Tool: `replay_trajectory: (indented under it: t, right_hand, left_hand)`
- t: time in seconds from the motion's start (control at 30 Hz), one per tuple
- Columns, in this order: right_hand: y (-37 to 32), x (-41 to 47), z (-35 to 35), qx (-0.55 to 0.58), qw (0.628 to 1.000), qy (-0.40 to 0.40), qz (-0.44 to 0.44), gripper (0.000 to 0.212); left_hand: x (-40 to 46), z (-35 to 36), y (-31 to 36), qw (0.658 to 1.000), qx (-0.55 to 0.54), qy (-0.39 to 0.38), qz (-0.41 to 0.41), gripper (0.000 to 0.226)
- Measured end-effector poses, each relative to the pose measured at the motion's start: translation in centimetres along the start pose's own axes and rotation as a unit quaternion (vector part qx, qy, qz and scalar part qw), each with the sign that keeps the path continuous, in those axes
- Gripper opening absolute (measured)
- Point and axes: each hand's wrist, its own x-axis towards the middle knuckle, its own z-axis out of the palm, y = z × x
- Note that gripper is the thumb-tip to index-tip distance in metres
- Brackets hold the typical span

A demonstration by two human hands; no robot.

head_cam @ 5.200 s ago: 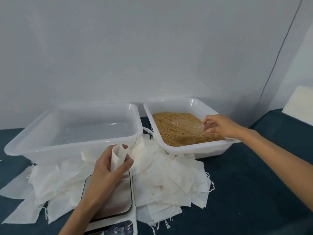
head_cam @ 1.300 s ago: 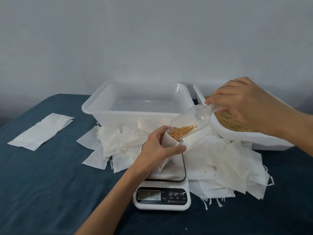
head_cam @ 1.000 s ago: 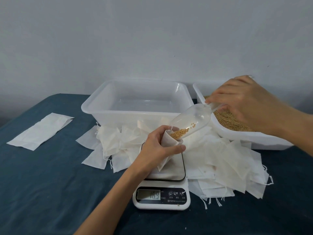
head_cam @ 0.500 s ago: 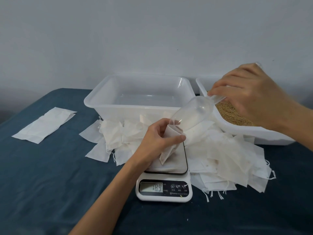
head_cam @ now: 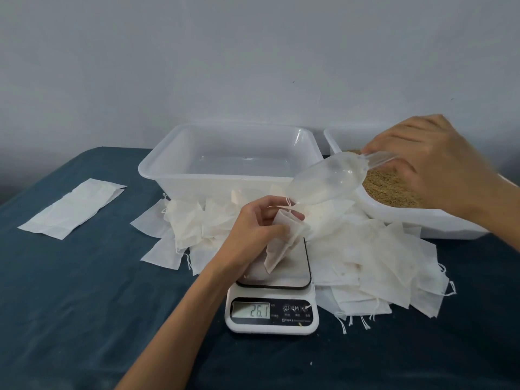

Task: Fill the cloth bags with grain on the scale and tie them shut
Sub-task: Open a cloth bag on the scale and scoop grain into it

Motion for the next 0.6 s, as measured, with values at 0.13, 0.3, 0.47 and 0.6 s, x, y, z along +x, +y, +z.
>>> replay_trajectory:
  t: [0.13, 0.3, 0.47, 0.6]
  right_hand:
    - [3.0, -2.8, 1.3, 0.073, 0.974, -0.025, 0.213, 0.036]
    - [6.7, -6.6, 3.5, 0.046, 0.878, -0.104, 0.466, 0.029]
    - [8.3, -7.5, 5.3, 0.021, 0.816, -0.227, 0.532, 0.015]
    - [8.6, -7.5, 6.6, 0.005, 0.804, -0.278, 0.525, 0.017]
  left_hand:
    - [0.1, -0.2, -0.3, 1.000, 0.015, 0.017, 0.017, 0.031]
    - [0.7, 0.6, 0.3, 0.996, -0.005, 0.057, 0.065, 0.026]
    - [4.2, 1.7, 3.3, 0.990, -0.001, 0.102, 0.101, 0.014]
    - [9.3, 1.3, 5.9, 0.984, 0.029, 0.134, 0.112, 0.013]
